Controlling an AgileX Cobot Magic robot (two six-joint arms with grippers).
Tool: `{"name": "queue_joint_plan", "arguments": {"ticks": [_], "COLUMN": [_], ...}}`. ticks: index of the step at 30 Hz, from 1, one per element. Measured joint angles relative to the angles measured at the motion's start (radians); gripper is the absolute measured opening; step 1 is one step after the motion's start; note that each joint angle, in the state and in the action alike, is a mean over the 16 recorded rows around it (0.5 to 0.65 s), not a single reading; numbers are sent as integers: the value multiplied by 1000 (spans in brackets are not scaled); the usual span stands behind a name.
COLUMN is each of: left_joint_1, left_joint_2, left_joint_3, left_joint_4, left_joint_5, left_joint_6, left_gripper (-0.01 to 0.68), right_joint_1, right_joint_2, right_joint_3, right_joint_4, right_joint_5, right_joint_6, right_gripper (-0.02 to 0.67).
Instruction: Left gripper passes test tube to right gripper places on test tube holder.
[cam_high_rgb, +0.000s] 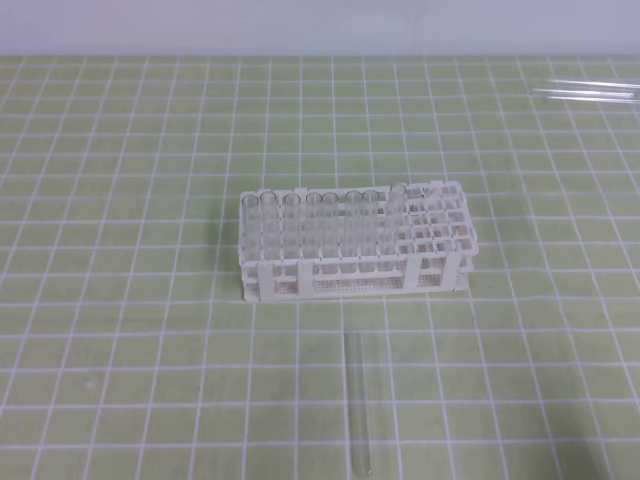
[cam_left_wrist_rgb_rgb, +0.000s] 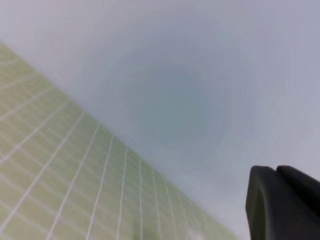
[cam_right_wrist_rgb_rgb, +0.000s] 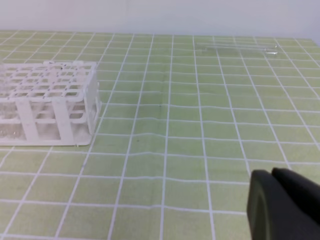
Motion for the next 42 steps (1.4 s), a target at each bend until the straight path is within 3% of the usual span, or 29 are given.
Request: {"name": "queue_joint_plan", "arguments": {"ticks": [6, 15, 23, 30, 42], "left_joint_1": [0, -2, -75, -258, -755], "left_joint_2": [93, 406, 714, 919, 1255], "left_joint_3": [-170, -534, -745, -820, -951], "left_joint_4": [2, 5, 16, 103, 447], "left_joint_5": [307, 828, 1059, 1071, 923], "left_joint_6": [68, 318, 448, 381, 8], "left_gripper": [-2, -2, -2, -2, -2], "right_joint_1": [0, 0, 0, 0, 0], "right_joint_2": [0, 0, 0, 0, 0], "right_joint_3": [0, 0, 0, 0, 0], "right_joint_4": [0, 0, 0, 0, 0], "right_joint_5": [0, 0, 0, 0, 0], "right_joint_6": [0, 0, 0, 0, 0], "right_gripper": [-18, -18, -18, -18, -18]}}
